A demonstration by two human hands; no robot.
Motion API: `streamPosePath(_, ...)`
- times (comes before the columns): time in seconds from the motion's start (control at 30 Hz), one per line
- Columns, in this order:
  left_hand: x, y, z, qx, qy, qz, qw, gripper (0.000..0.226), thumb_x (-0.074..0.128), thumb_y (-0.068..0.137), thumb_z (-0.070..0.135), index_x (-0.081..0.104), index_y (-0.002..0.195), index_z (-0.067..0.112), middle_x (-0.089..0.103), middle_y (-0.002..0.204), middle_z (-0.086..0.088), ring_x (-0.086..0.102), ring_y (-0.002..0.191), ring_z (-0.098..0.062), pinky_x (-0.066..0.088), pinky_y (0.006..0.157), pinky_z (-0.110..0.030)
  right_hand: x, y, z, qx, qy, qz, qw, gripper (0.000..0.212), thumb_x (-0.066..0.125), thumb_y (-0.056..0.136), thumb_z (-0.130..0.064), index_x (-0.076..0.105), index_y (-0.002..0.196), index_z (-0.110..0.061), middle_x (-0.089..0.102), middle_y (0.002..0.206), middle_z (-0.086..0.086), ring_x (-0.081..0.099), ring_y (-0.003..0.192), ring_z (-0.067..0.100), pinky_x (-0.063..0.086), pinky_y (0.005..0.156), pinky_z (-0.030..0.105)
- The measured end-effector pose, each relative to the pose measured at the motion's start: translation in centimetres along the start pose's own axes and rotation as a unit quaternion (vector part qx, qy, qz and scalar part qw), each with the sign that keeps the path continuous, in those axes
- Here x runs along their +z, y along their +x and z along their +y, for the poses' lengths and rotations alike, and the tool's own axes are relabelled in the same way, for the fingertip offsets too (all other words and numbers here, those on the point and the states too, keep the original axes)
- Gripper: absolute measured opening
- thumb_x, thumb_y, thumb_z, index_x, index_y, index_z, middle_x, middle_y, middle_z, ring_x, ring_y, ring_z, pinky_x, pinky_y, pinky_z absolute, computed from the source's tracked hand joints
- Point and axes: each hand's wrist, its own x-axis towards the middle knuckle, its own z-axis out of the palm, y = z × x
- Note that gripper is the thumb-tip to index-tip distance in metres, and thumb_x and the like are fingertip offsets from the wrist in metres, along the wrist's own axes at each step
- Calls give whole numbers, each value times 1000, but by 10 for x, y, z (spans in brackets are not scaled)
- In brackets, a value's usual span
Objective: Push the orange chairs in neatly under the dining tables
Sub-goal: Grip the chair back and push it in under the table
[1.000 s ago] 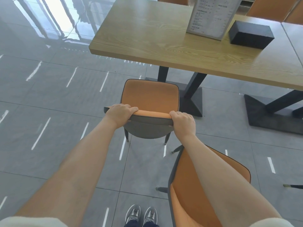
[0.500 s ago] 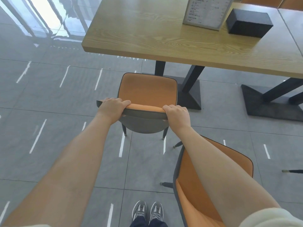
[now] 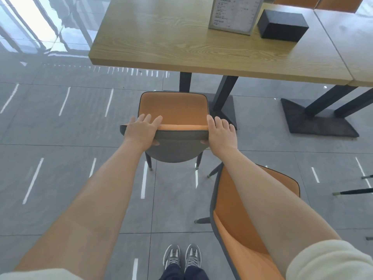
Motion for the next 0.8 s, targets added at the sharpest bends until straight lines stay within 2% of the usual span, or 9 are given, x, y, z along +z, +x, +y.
streamPosePath(0.07,-3,-6,6,5,0,-1,1000,93,62,81,49,4,147,20,10,156,-12,7,144,-30,9,116,-50,2,-11,4,14,17,-29,999,81,47,94,-42,-7,149,-17,1,158,10,2,145,30,5,117,45)
streamPosePath(0.1,-4,-9,12,20,8,6,1000,97,59,81,54,-4,147,20,-1,158,-10,-1,146,-28,3,117,-49,3,-18,8,16,19,-42,999,85,45,94,-45,-14,148,-17,-8,158,8,-6,145,29,1,117,45)
streamPosePath(0.17,-2,-18,29,61,27,26,997,96,49,84,60,-11,147,18,-11,157,-8,-9,145,-26,-2,117,-48,4,-35,17,19,11,-58,998,87,41,94,-50,-21,146,-16,-18,157,8,-15,144,27,-3,118,44)
streamPosePath(0.3,-4,-36,81,131,12,47,990,81,33,91,58,-8,147,17,-11,157,-6,-12,145,-24,-6,116,-47,-2,-77,41,53,12,-61,997,84,30,95,-54,-25,144,-12,-27,154,9,-22,142,25,-8,116,42)
streamPosePath(0.47,-14,-69,149,179,3,55,982,69,20,96,53,-14,146,19,-16,156,-3,-17,144,-19,-12,115,-44,-8,-139,72,96,20,-35,995,81,22,96,-55,-32,138,-12,-33,151,8,-27,140,24,-13,115,39)
streamPosePath(0.6,-13,-112,205,192,-28,51,980,69,18,95,55,-13,146,20,-16,157,-1,-17,144,-18,-13,115,-43,-5,-205,104,116,23,-22,993,76,19,96,-55,-39,126,-16,-34,151,8,-28,140,22,-13,115,38)
streamPosePath(0.8,8,-195,287,190,-95,40,976,81,25,89,63,-9,147,17,-12,157,-1,-12,145,-16,-10,117,-42,12,-314,156,111,21,-20,993,78,21,96,-55,-37,131,-16,-31,152,6,-26,141,21,-12,115,38)
